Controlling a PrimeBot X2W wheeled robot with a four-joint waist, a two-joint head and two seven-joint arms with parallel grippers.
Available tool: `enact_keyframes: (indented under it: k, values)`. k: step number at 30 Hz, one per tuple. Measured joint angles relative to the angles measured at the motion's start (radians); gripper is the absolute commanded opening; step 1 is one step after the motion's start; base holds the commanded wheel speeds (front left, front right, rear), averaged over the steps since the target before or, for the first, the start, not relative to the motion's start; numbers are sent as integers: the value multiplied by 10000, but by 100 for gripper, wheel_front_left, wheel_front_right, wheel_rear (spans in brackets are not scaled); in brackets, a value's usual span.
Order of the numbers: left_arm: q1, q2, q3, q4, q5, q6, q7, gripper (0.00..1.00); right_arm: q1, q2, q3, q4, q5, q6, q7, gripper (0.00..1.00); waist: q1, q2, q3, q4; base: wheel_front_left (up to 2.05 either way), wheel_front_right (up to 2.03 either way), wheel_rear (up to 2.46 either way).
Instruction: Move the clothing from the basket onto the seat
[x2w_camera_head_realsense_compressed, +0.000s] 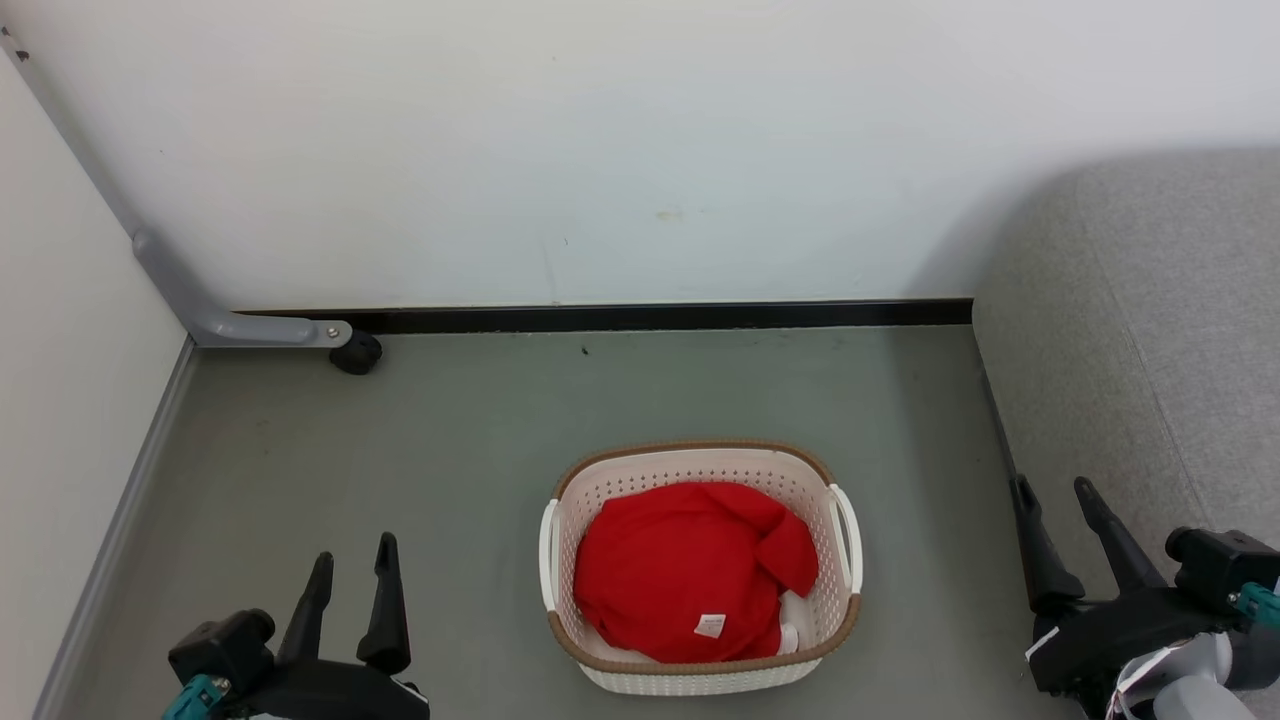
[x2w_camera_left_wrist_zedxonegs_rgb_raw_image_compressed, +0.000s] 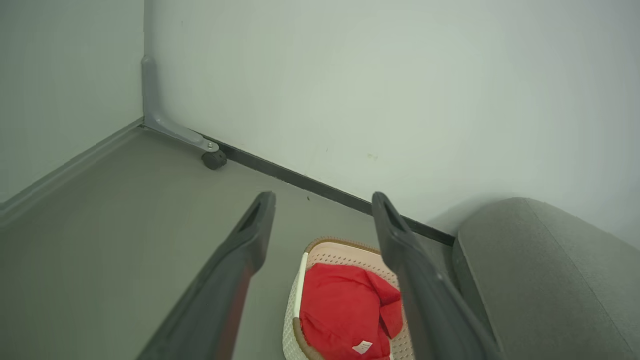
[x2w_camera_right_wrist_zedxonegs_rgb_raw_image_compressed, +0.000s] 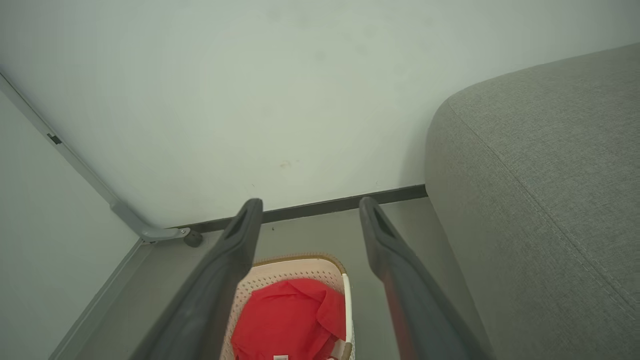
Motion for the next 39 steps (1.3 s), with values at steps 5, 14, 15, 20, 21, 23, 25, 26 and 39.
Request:
enact_keyframes:
  k: [5, 14, 15, 20, 21, 23, 25, 26, 39]
  values:
    - [-78, 59, -148, 13, 945, -2, -174, 100, -15, -88, 157, 125, -692, -4, -180, 100, 0, 0, 8, -7, 0, 0, 0]
    - [-118, 219, -305, 111, 2533, -15, -520, 100, -194, -215, 424, 433, -2000, -79, -523, 100, 0, 0, 44, -8, 0, 0, 0]
    - [-122, 232, -305, 130, 2690, -15, -552, 100, -196, -222, 449, 476, -2153, -79, -533, 100, 0, 0, 47, -6, 0, 0, 0]
    - [-156, 226, -272, 151, 3104, -17, -610, 100, -208, -265, 454, 663, -2414, -77, -606, 100, 0, 0, 63, 9, 0, 0, 0]
    - [-157, 224, -257, 151, 3106, -17, -610, 100, -208, -263, 449, 688, -2414, -77, -606, 100, 1, 0, 65, 12, 0, 0, 0]
    - [-157, 221, -217, 151, 3133, -25, -610, 100, -208, -253, 428, 715, -2424, -77, -606, 100, 1, 0, 68, 17, 0, 0, 0]
    - [-157, 213, -174, 155, 3179, -25, -610, 100, -208, -238, 405, 731, -2439, -77, -606, 100, 1, 0, 73, 19, 0, 0, 0]
    - [-157, 209, -153, 155, 3191, -27, -610, 100, -208, -226, 395, 734, -2439, -77, -606, 100, 1, 0, 76, 18, 0, 0, 0]
    - [-198, 150, 21, 134, 3336, -119, -612, 100, -205, -48, 276, 750, -2558, -63, -606, 100, 1, 0, 182, -12, 0, 0, 0]
